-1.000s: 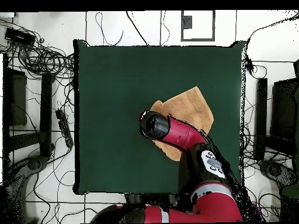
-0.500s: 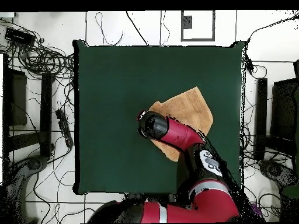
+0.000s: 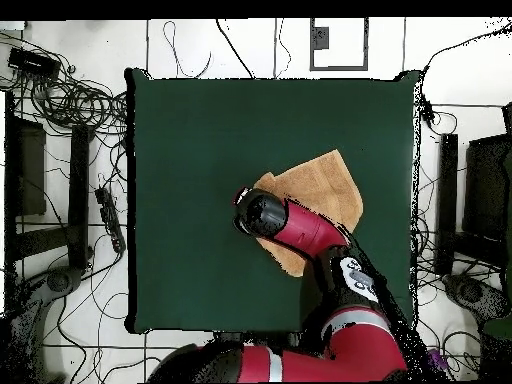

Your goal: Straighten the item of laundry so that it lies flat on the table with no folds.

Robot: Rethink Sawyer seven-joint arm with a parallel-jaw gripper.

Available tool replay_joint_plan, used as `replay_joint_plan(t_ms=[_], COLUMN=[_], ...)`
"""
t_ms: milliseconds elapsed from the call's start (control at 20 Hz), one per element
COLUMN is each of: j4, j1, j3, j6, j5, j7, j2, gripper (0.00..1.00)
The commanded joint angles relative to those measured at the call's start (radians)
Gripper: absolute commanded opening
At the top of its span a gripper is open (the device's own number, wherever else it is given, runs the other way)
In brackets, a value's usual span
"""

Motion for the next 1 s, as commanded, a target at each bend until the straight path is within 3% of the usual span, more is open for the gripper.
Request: replay_joint_plan(t_ms=[50,200,500,1000], j4=[0.023,-0.029,-0.071,-0.127], j1=[0.082,0.140,0.195,0.247], j3=[0.076,-0.008,-0.070,-0.100], j6=[0.072,0.192,0.269,0.282], j5=[0.059,0.032,0.035,0.063], j7=[0.216,0.215,0.239,0.265], j2=[0.000,-0.018,-0.003,0.042], gripper=[0.00,0.00,0.00,0.00])
